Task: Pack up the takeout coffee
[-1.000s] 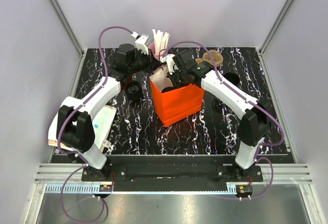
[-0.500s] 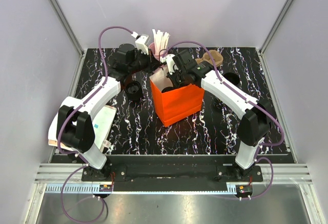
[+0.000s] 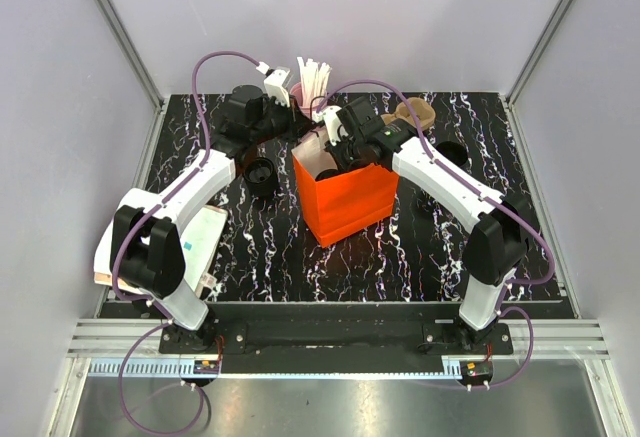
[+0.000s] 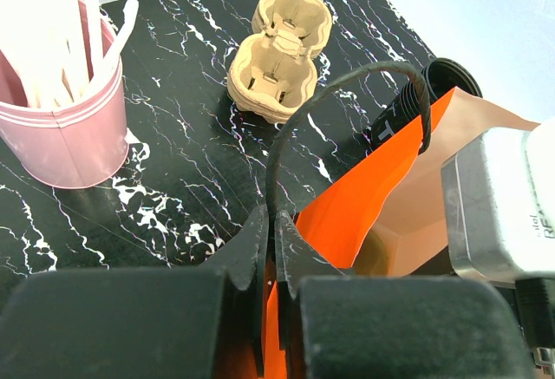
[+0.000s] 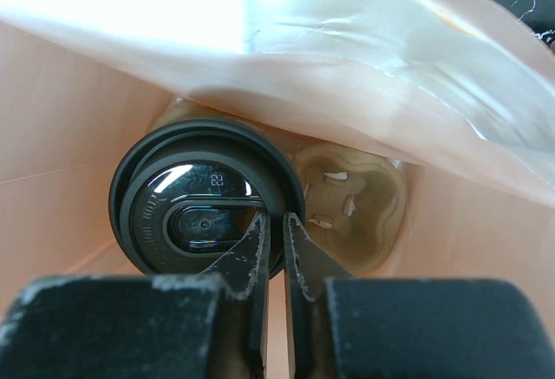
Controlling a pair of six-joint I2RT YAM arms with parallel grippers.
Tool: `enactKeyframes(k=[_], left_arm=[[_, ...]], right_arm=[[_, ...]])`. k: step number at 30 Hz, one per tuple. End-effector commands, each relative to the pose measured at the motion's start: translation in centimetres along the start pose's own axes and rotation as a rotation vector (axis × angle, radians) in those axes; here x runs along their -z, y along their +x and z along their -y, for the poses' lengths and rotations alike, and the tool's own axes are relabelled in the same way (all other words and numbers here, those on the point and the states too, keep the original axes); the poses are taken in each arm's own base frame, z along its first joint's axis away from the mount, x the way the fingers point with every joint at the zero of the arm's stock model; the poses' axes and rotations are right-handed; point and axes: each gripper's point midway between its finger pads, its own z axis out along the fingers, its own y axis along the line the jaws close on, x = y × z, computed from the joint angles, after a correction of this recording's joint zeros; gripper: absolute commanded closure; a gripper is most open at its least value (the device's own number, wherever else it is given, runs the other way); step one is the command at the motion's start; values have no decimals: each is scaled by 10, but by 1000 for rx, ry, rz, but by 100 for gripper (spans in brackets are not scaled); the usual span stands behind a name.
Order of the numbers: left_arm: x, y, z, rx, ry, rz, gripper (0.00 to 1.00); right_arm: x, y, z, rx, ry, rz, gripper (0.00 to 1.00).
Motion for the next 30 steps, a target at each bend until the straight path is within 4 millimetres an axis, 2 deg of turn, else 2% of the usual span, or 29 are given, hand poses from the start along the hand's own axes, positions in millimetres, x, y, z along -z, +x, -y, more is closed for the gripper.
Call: enactKeyframes(k=[1, 19, 30], left_arm=[[2, -18, 6, -17, 4, 43, 100], [2, -18, 7, -19, 7, 44, 100], [2, -18, 10, -25, 19, 41, 100]], right_arm=[[0, -9, -2, 18, 6, 37, 85], [10, -15, -5, 23, -2, 57, 59], [25, -22, -7, 32, 0, 88, 39]])
